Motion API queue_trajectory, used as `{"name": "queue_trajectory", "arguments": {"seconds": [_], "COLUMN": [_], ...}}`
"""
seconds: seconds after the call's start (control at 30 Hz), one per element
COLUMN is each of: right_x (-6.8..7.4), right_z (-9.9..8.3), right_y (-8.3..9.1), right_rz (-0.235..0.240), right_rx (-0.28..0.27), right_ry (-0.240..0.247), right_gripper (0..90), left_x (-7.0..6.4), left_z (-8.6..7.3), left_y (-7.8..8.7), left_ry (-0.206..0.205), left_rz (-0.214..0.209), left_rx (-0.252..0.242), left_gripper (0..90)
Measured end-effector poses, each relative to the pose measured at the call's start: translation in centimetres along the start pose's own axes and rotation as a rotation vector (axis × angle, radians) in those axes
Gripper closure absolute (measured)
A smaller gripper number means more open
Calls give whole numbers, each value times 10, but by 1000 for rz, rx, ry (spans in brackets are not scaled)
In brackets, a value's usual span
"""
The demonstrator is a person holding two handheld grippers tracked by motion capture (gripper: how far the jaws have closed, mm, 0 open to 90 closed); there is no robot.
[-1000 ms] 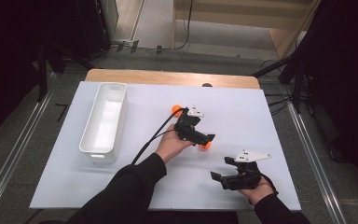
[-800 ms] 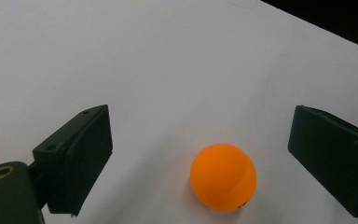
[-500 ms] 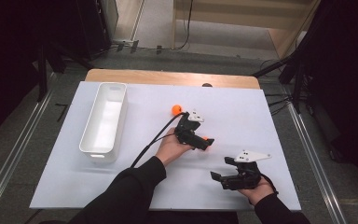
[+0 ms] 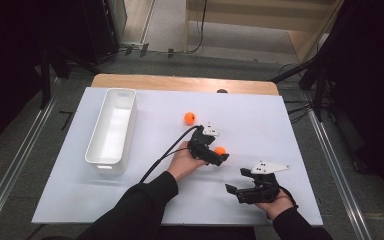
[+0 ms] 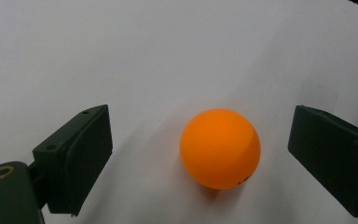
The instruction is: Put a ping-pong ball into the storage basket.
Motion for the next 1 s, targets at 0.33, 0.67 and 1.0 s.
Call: {"name": "queue_trajectory", "arguments": {"seconds": [0.33, 0.67, 1.0], "right_x": [0, 0, 0], "right_z": [0, -1, -1], "right_y": [-1, -1, -1], "right_rz": [1, 0, -3], "right_rx": [0, 4, 5], "right_ry": [4, -3, 8], "right_gripper": [142, 141, 141], "left_x": [-4, -12, -14], "left_z": [-8, -9, -10], "left_y": [-11, -16, -14], "left_ry": [-59, -127, -152], "left_rz": [49, 95, 80], "left_rx": [56, 92, 85], "left_gripper": [67, 70, 155]}}
Point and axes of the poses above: each handheld gripper's, and its own axes: y roughly backward along the jaws, z roughly out of its top, x roughly to its left, the point moved 3 cm from there along -y, roughly forward along the jaws, and after that the axes turned 3 degrees about x, right-handed, at the moved point
